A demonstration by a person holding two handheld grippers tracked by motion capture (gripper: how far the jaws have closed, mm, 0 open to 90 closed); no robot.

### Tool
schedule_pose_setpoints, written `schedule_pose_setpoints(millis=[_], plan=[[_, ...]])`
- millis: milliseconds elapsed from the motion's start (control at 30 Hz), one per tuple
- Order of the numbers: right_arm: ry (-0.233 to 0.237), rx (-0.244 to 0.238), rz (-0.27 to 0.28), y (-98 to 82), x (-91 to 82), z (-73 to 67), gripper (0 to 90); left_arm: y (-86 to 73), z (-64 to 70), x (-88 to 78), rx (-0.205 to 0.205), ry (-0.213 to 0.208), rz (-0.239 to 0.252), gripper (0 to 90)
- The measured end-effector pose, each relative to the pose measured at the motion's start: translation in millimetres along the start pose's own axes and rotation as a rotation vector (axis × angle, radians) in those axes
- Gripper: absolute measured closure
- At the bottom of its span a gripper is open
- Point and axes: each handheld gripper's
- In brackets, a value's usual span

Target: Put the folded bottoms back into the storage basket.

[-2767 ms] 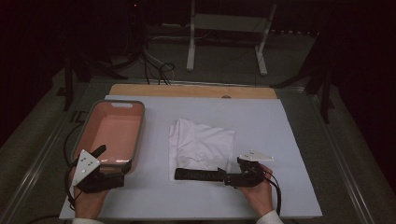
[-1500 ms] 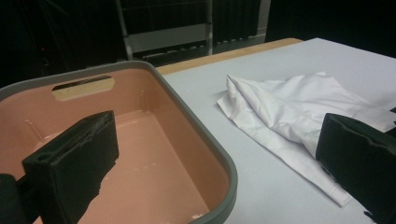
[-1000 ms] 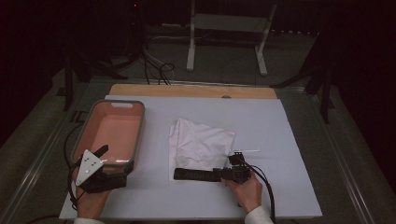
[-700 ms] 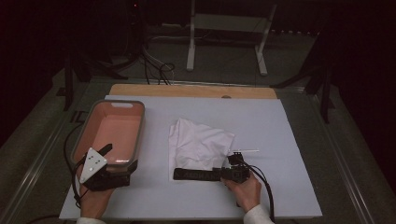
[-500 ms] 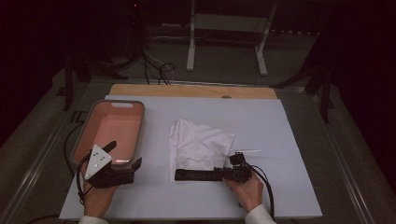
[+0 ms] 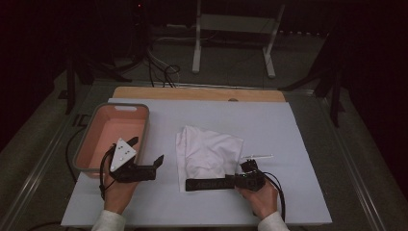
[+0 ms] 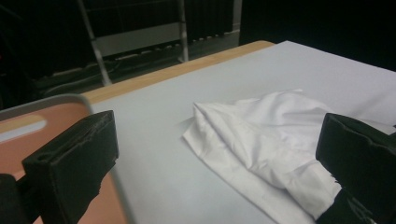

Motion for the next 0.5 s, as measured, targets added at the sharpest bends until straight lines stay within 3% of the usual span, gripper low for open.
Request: schedule_pose_setpoints(millis=[133, 500], plan=[[0.001, -0.003, -0.001, -1.0, -1.3, 0.6, 77.2, 1.7, 3.6, 12.8, -0.009, -0.034, 0.006, 0.1], [-0.003, -0.005, -0.003, -5.3, -7.5, 5.4, 77.2, 1.2, 9.6, 47.7, -0.004, -0.061, -0.030, 0.2]])
Point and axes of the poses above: each handheld gripper's, and its own axes: x roughly forward along the jaws, y roughly out of its top, z roughly to its right, and after that the axes turned 9 degrees about -x, right-handed
